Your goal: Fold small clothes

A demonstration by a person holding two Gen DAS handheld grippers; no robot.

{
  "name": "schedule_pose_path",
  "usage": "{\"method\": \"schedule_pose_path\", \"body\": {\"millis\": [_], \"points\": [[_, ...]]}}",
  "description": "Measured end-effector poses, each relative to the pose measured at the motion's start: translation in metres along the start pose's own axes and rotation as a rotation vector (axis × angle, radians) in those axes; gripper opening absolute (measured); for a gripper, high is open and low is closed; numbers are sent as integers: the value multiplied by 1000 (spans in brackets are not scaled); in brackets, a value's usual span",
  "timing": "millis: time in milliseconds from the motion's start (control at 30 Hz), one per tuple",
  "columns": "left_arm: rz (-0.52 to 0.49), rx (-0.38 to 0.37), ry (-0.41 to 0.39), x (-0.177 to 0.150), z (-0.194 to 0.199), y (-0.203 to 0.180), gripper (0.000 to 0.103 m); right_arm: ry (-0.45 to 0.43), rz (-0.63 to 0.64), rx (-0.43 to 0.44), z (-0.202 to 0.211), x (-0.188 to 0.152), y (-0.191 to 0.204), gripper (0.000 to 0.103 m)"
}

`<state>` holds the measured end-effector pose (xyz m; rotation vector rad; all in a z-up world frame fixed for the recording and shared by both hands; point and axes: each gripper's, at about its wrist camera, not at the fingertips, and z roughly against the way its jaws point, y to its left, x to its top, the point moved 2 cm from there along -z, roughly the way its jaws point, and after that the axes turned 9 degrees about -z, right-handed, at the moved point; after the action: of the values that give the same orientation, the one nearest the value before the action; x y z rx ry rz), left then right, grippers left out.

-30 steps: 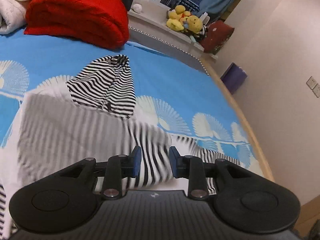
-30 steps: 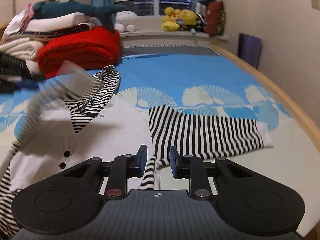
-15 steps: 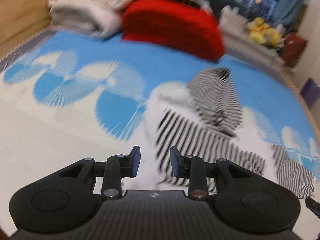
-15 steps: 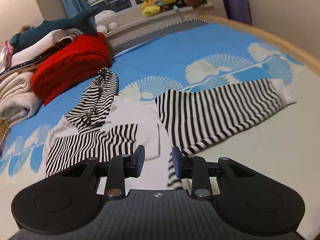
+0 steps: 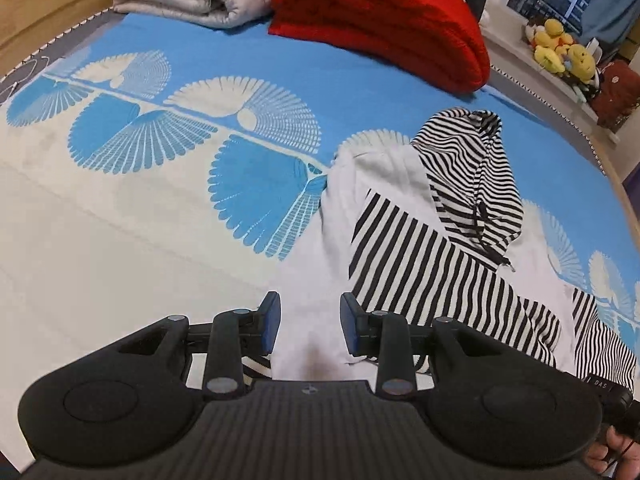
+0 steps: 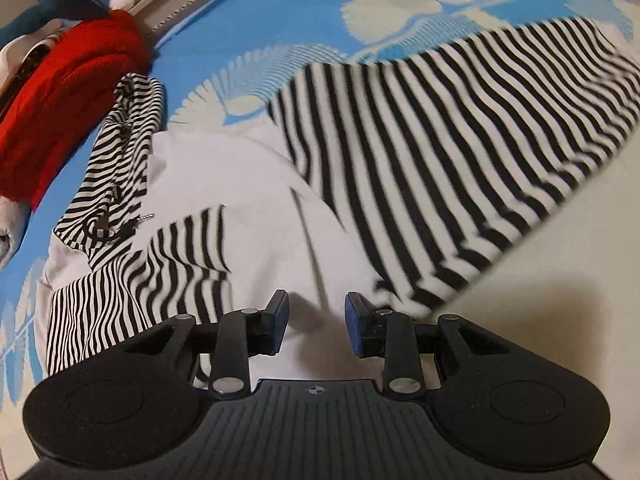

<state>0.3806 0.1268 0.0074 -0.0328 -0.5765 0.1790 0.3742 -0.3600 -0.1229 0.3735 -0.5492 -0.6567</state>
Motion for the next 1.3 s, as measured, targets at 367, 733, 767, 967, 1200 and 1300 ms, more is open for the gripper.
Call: {"method": "schedule_pose_path", "body": {"millis": [367, 733, 767, 967, 1200, 1300], "points": [[-32, -37, 57, -8, -23, -27, 36, -163, 124, -87, 27, 17, 11, 1], [-158, -11, 123, -23, -65, -61, 37, 25, 205, -75, -9, -5, 9, 5], [-165, 11, 171, -29, -78, -60, 37, 12, 175, -56, -6, -3, 5, 5], [-119, 56, 294, -47, -108, -51, 37, 6, 223, -106, 2, -3, -4, 32], [-146, -29, 176, -25, -68, -88, 42, -237, 108, -60, 57, 47, -31, 37], [-193, -77, 140, -22, -57, -106, 49, -268, 24, -94, 61, 68, -63, 37]]}}
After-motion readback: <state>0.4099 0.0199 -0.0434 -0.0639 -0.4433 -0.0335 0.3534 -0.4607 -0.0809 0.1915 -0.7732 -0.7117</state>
